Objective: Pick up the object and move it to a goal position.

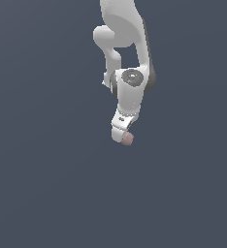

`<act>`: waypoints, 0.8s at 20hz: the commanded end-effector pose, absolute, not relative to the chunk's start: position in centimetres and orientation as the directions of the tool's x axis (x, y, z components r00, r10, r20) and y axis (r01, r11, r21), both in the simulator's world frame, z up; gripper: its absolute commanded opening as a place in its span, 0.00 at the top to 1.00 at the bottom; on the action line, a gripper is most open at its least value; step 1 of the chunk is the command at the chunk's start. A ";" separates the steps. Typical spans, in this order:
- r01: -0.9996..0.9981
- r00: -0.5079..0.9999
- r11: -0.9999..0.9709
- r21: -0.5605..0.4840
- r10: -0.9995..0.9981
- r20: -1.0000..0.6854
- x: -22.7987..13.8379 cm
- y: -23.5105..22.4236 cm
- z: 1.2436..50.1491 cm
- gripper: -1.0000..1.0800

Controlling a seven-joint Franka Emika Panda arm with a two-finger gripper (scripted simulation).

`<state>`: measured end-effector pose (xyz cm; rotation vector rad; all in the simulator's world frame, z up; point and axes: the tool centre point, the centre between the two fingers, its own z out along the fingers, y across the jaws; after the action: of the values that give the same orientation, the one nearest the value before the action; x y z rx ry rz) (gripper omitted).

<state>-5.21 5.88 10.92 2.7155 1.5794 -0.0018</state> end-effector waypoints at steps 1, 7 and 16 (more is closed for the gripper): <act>0.877 0.480 -0.480 0.000 0.877 0.000 -5.3 6.0 10.9 0.04; 0.877 0.481 -0.481 0.000 0.877 0.000 -5.3 6.0 10.6 0.04; 0.879 0.477 -0.477 0.000 0.879 0.000 -5.4 6.0 6.9 0.04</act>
<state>-5.39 6.04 7.56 2.7009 1.6058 -0.0007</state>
